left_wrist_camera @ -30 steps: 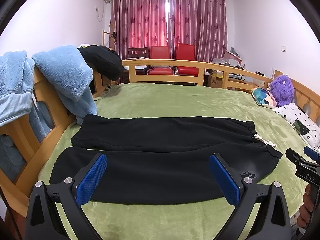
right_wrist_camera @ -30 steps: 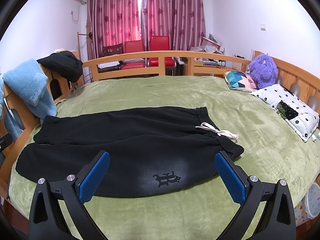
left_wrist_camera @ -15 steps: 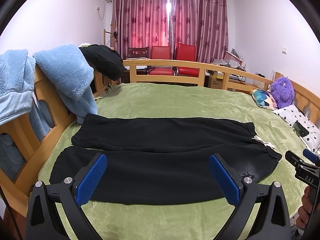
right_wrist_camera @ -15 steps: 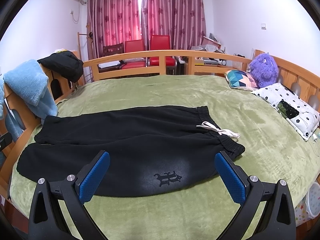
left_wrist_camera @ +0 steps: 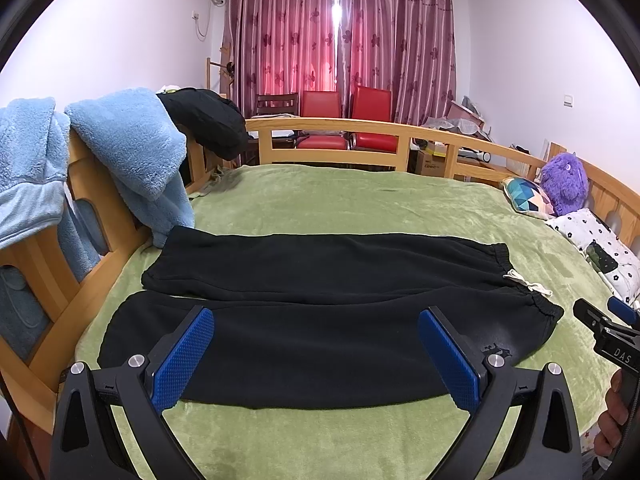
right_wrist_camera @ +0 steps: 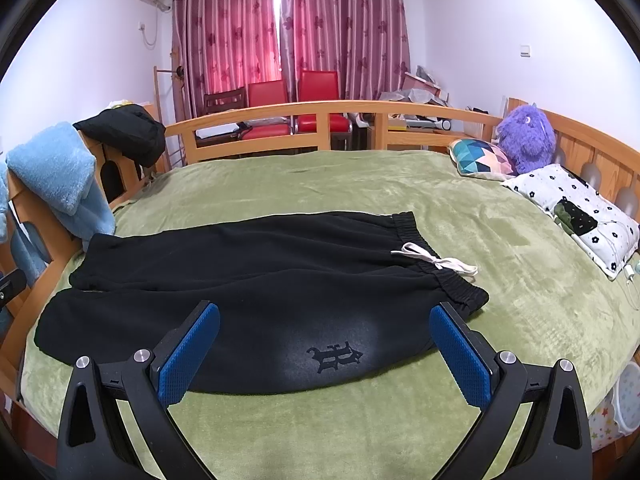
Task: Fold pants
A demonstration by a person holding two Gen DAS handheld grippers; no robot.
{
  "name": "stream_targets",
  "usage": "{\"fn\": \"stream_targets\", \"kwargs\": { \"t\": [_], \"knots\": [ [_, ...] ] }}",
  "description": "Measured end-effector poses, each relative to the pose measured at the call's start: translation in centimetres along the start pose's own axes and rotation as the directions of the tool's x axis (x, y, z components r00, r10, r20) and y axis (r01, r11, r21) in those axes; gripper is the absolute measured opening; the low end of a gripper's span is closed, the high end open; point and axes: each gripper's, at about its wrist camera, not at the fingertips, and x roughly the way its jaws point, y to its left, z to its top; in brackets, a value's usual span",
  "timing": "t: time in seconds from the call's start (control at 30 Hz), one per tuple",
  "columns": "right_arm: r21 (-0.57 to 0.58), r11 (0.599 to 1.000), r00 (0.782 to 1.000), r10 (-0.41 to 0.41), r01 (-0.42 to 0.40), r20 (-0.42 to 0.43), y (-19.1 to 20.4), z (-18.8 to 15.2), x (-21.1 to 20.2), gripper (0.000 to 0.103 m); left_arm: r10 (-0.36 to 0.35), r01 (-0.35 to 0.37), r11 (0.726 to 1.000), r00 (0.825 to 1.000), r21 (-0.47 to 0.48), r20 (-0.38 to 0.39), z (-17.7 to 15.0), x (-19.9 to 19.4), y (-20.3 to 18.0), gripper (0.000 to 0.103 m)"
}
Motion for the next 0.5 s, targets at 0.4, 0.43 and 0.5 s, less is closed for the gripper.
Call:
{"fn": "stream_targets", "kwargs": {
  "t": [0.4,0.43,0.5],
  "knots": [
    [0.011,1.000,1.000,-0.002,0.002,-0.002,0.02,-0.19,0.13,0.103,-0.008,0.008,1.000,1.000,-0.004,0.004,0.00,-0.10,0.07,0.103],
    [0.011,1.000,1.000,-0.001,0.001,-0.004,0.11,-0.16,0.14,0.103,-0.007,0.007,1.000,1.000,-0.004,0.004,-0.01,-0.11,0.02,0.103],
    [0.015,1.000,1.000,-0.001,0.001,-0.007,0.19,-0.21,0.21,0.103,-0.005,0.005,1.000,1.000,-0.002,0.004,0.01,-0.10,0.05,0.103]
  ]
}}
